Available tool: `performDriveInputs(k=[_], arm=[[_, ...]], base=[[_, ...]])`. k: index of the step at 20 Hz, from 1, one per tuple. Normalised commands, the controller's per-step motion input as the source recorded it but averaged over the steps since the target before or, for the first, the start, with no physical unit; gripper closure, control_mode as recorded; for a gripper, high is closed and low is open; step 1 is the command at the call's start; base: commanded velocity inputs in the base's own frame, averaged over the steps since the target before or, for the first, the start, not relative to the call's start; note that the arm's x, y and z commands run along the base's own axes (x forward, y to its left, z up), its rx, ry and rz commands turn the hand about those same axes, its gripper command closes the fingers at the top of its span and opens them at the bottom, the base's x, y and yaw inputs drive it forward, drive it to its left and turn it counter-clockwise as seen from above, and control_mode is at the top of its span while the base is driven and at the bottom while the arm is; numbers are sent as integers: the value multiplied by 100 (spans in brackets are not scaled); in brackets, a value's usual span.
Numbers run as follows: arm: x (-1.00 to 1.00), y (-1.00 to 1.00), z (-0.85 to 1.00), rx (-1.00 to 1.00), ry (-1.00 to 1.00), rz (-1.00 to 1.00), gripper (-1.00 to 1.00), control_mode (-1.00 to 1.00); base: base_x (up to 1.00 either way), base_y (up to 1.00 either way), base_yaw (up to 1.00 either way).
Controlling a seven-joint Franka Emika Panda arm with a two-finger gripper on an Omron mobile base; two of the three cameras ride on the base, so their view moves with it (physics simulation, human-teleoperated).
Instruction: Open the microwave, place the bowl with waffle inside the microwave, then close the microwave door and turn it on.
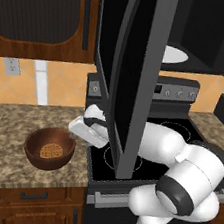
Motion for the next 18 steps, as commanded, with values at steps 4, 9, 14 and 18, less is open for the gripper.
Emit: performDriveInputs(k=[4,9,14,18], arm=[[25,15,-52,0,0,0,-100,-100],[25,14,-48,0,0,0,-100,-100],[11,8,-19,0,0,0,-100,-100],[0,0,-3,0,1,0,100,-100]], base=[[0,0,0],[0,0,0],[0,0,0],[0,0,0]])
